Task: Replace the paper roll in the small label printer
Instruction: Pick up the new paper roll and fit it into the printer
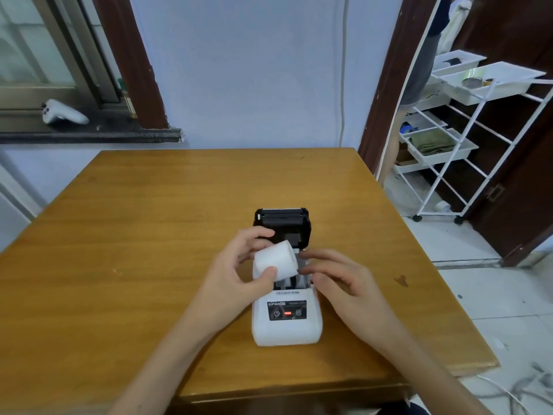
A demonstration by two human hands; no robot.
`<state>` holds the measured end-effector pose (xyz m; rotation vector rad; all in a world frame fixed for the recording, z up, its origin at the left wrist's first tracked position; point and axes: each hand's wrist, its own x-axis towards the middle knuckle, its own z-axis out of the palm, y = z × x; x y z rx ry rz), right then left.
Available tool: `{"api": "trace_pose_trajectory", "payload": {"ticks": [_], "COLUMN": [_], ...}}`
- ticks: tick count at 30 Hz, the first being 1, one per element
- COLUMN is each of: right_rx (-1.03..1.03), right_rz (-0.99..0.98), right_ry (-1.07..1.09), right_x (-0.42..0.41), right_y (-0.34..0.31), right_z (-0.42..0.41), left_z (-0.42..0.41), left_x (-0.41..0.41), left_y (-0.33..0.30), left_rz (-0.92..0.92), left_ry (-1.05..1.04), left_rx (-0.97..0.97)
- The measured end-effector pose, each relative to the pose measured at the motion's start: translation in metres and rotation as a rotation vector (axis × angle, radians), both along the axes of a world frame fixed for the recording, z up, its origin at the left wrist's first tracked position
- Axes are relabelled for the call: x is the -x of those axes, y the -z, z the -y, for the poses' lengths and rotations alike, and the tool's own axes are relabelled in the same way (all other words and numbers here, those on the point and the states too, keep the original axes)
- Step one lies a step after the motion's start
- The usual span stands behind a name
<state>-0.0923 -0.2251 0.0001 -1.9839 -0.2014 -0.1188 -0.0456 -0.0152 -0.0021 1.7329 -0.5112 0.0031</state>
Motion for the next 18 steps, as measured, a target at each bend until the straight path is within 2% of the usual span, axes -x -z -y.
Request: {"api": "trace_pose_trajectory", "payload": {"ticks": [8,18], "right_rx": [-0.084,0.154], "right_rz": [-0.015,-0.020], "right_ry": [-0.094,-0.186], "right_x": [-0.0017,0.0023], "right_y": [0.0074,0.0070], "right_z": [0.0020,0.0035], "left_z": [0.0038,0.0025], "left_x": [0.0035,0.0049], "left_y": [0.0006,0.0008], "left_rz": [-0.031,-0.033], "left_ry": [-0.036,-0.050], "left_rx": [0.004,-0.001]}}
